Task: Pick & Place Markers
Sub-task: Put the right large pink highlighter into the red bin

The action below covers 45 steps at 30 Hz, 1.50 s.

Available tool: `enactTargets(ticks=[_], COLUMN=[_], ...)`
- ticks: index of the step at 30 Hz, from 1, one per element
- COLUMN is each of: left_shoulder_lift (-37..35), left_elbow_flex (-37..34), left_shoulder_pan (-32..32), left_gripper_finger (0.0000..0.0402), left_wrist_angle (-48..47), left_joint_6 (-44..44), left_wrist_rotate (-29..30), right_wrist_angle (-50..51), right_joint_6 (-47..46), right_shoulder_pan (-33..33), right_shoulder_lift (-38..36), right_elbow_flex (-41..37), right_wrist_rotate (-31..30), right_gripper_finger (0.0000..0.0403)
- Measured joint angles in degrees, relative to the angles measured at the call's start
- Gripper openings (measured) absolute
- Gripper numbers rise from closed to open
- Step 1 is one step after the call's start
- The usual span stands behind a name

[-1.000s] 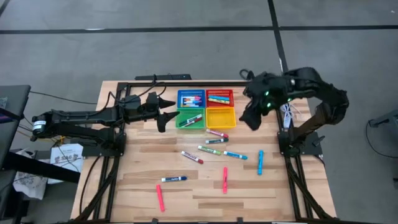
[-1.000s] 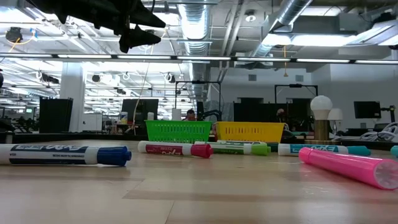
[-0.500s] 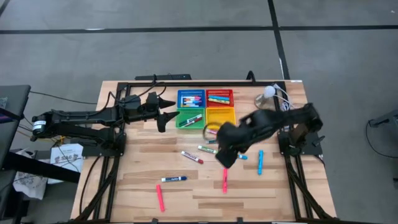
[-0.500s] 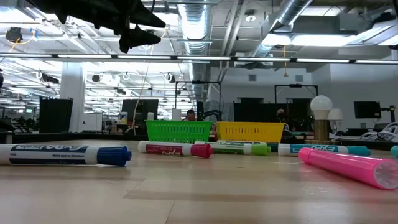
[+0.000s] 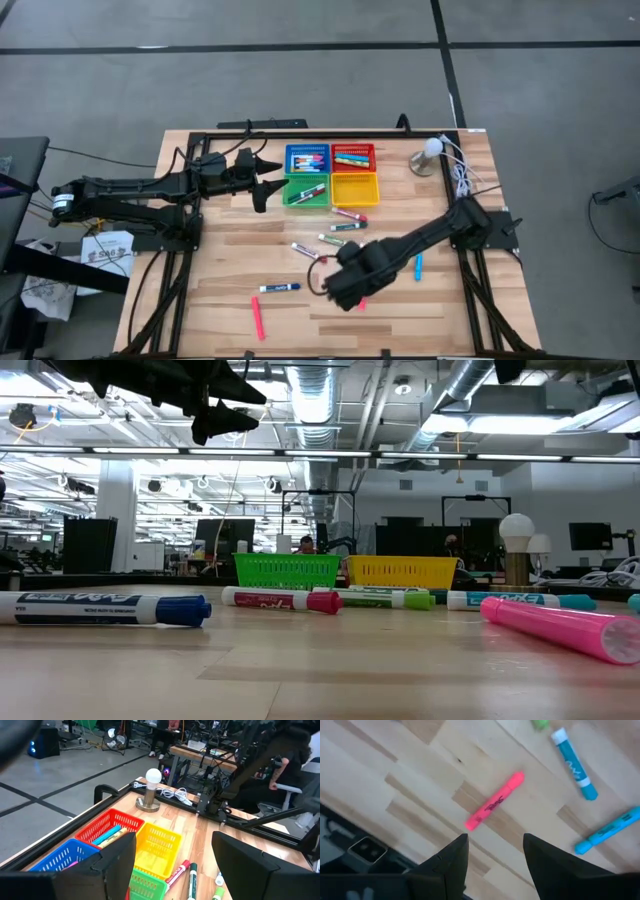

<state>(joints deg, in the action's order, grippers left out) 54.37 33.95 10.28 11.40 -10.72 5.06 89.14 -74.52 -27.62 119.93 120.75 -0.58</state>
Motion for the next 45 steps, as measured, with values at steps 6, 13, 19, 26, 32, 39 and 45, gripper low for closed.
enactTargets(ticks=[6,13,19,26,32,39,45], left_shoulder_lift=[0.0,0.0,0.0,0.0,0.0,0.0,0.0], left_elbow_flex=[0.0,0.0,0.0,0.0,0.0,0.0,0.0], left_shoulder_pan=[0.0,0.0,0.0,0.0,0.0,0.0,0.0], left_gripper_finger=[0.026,0.026,0.026,0.026,0.026,0.026,0.026], left_wrist_angle=[0.0,0.0,0.0,0.0,0.0,0.0,0.0], left_joint_6=[0.0,-0.2,-0.2,-0.2,-0.2,0.0,-0.2], left_wrist_rotate=[-0.1,-4.0,-5.0,-5.0,-5.0,-4.9,-4.9], right_wrist_angle=[-2.6,-4.1,-1.9,-1.5,-2.3,0.8,-0.6], right_joint_6=[-4.4,-6.7,-11.8,-18.3,-17.2,-14.1,-14.0], right_shoulder_pan=[-0.5,-0.4,-0.7,-3.1,-2.7,-1.4,-1.2], right_shoulder_lift=[5.1,9.2,9.8,8.6,8.5,8.3,3.8], right_elbow_flex=[0.0,0.0,0.0,0.0,0.0,0.0,-6.4], right_wrist_rotate=[0.0,0.0,0.1,0.7,0.5,-0.9,-0.8], right_gripper_finger=[0.0179,0.0162,0.0128,0.0107,0.0107,0.0107,0.0107])
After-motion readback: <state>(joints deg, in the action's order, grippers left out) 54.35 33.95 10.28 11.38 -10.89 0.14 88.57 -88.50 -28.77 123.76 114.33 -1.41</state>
